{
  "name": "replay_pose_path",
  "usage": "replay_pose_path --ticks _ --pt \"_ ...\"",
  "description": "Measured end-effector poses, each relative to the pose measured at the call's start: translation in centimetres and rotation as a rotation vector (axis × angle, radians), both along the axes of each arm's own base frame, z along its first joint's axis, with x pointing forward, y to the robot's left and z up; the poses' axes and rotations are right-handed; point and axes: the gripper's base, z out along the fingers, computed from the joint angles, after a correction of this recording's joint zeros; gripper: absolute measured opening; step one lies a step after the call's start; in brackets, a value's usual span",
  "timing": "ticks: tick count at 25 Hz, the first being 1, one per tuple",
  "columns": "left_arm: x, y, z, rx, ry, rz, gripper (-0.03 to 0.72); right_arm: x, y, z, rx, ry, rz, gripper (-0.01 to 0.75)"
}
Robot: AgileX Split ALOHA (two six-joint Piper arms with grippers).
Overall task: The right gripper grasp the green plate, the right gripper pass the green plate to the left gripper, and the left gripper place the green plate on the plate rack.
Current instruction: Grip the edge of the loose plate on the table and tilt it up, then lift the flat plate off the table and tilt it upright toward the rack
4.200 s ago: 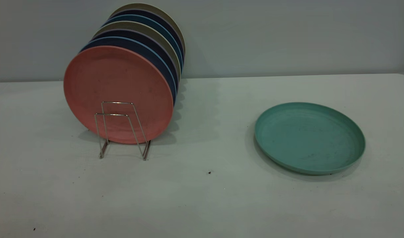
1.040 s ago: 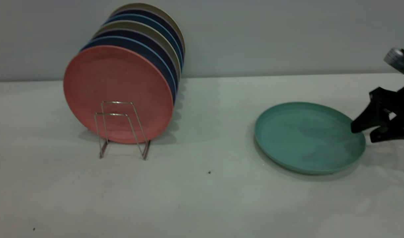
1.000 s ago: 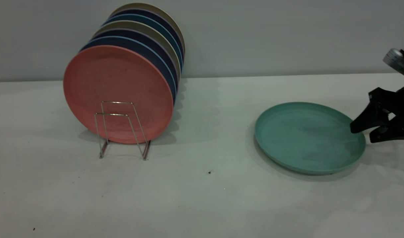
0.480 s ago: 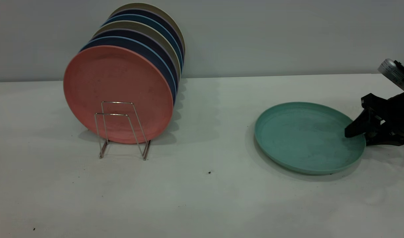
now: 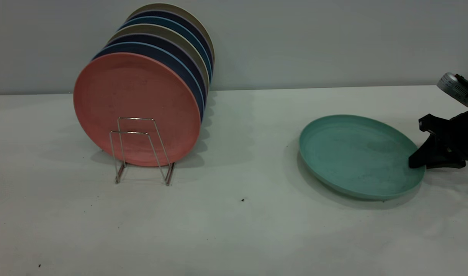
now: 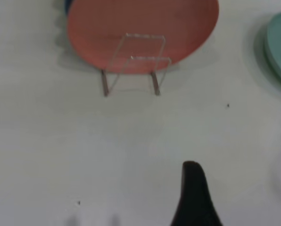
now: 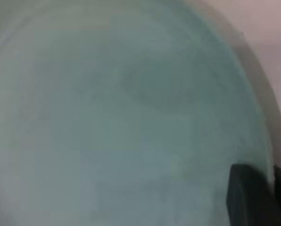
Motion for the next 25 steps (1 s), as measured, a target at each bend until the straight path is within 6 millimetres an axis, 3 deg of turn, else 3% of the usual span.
replay_pose_path --ticks 6,11,17,25 --pt "3.9 -0.9 -3.0 -0.072 0.107 -0.056 0.540 0.4 0.3 3.3 0.008 -0.065 0.074 0.013" --pt "7.3 -1.6 -4.4 -0.135 0.109 -0.105 0.540 0.4 2.1 5.1 0.046 -0.091 0.153 0.013" --pt "10.1 -2.1 -6.0 -0.215 0.101 -0.114 0.540 0.3 6.9 6.1 0.082 -0.097 0.297 0.013" --pt "11.1 -2.3 -7.8 -0.254 0.142 -0.103 0.534 -0.8 14.9 9.1 0.100 -0.157 0.502 0.013"
